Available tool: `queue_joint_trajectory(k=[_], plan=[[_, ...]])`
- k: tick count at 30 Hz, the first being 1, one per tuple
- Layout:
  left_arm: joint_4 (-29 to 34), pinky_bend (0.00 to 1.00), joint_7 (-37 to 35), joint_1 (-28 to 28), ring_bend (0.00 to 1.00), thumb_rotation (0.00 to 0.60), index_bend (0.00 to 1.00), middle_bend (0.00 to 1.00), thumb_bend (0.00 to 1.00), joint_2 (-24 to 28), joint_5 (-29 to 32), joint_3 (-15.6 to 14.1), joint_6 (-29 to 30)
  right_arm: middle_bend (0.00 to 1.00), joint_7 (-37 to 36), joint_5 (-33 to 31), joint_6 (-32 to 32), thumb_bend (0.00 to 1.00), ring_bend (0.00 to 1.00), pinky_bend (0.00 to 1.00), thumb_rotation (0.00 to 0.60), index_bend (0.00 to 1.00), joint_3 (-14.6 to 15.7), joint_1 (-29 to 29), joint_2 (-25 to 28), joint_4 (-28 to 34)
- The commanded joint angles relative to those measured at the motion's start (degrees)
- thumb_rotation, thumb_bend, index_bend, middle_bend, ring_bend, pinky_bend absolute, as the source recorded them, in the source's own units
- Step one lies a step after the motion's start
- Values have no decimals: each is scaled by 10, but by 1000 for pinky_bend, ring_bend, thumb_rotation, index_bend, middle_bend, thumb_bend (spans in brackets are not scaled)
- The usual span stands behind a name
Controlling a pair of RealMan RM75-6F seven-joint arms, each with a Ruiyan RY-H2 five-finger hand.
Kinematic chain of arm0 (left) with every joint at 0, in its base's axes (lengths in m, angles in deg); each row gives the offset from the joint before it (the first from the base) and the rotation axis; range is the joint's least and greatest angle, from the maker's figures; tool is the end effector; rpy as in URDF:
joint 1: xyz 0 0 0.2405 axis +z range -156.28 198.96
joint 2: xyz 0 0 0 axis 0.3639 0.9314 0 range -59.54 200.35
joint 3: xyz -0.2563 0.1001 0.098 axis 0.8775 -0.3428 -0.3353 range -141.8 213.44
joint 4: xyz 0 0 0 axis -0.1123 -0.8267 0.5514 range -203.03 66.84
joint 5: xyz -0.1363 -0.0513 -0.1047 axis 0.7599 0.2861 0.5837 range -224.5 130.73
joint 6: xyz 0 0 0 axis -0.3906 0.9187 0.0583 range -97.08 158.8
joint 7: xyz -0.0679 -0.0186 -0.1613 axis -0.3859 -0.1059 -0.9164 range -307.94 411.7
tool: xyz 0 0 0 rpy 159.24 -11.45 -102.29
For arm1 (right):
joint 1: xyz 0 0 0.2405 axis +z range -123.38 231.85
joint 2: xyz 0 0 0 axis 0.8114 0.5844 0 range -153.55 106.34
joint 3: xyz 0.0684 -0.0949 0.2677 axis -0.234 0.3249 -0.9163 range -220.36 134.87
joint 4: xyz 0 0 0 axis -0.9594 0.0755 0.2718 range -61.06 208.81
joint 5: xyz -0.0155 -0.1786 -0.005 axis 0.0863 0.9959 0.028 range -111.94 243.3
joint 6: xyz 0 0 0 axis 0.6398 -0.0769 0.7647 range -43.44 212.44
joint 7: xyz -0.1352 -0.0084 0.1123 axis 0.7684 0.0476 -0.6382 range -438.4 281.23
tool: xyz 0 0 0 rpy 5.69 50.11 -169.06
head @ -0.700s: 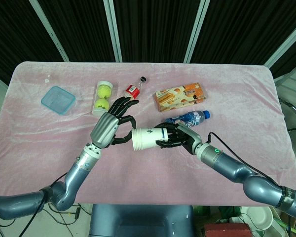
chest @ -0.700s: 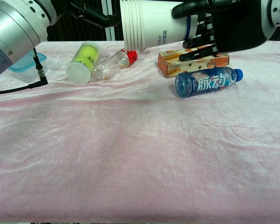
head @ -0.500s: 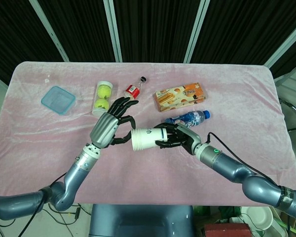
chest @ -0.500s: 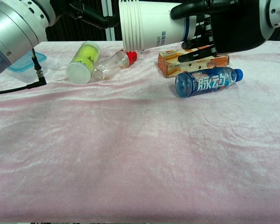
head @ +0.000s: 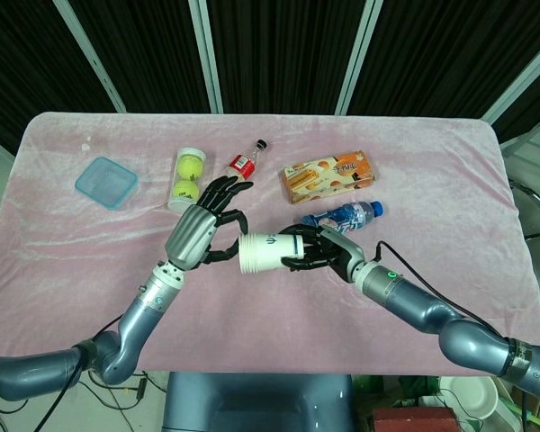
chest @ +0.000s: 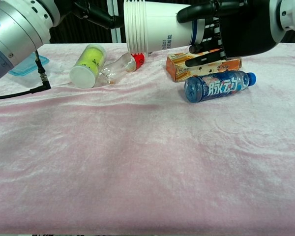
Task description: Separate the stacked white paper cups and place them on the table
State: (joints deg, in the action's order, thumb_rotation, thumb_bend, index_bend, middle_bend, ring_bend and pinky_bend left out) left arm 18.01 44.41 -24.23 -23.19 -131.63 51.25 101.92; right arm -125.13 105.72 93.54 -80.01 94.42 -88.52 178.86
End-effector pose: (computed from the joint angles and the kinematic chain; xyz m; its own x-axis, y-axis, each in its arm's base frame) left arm -0.0592 0.3779 0.0383 -0.0775 0.1441 0.9865 0.7683 -0.6220 0.1512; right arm -0.0945 -0.3729 0.0943 -0.7434 -0.6234 0.2423 -0.5984 0.4581 -0.6573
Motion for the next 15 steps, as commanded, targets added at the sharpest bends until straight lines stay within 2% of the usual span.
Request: queue_joint_trajectory(k=[1, 15], plan=[[-3, 0, 0, 0, 0, 600, 594, 113, 497, -1, -2, -1, 1, 598, 1, -1, 1, 466, 624, 453, 600, 762, 0, 0, 2, 2], [-7, 0, -5, 3, 0, 600, 602, 114, 523, -2, 2, -6, -1, 598, -2, -6, 0, 468, 624, 453, 600, 762, -4, -7, 7, 2]])
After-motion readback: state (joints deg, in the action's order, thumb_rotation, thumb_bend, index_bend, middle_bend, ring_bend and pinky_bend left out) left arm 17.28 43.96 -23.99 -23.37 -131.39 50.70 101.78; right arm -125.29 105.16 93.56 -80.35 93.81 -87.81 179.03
